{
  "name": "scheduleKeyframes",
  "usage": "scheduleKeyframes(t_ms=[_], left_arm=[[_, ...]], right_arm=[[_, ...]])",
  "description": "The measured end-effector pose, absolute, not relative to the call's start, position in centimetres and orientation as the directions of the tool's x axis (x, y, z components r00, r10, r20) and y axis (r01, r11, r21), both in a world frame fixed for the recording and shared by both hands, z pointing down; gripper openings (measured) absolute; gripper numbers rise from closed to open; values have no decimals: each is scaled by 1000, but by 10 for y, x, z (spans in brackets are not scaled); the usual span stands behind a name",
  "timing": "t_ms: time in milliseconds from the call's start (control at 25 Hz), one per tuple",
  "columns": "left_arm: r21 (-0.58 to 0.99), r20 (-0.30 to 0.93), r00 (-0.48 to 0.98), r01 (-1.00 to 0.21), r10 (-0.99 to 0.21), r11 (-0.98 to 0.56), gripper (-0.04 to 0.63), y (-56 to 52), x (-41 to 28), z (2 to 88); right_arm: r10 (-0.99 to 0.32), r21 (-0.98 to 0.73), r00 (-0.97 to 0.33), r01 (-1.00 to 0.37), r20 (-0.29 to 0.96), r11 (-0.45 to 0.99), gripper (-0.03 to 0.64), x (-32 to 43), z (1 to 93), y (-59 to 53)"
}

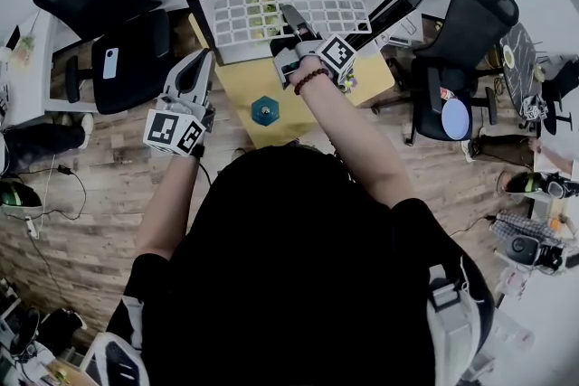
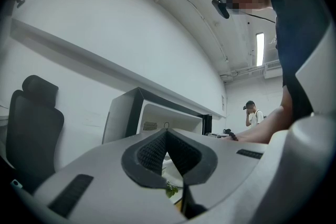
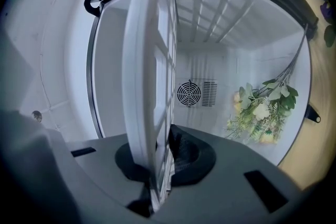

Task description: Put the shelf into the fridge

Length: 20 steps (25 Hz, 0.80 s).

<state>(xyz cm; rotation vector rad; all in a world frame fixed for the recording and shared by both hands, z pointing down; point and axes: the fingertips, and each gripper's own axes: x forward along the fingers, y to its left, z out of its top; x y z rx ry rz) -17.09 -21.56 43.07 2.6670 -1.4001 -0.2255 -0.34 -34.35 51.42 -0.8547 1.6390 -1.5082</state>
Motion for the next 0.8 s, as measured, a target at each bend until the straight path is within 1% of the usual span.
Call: scheduleKeyframes(t_ms=[200,800], left_arm=[[179,-84,555,-809,-828,-560,17,-216,-173,431],[182,-83,536,-821,-840,-541,17,-222,-177,430]], right_arm=[[-857,-995,-508,-5,-86,103,41,-5,513,-349],[-857,-996,-510,-6,-75,90,41,-9,513,-375]])
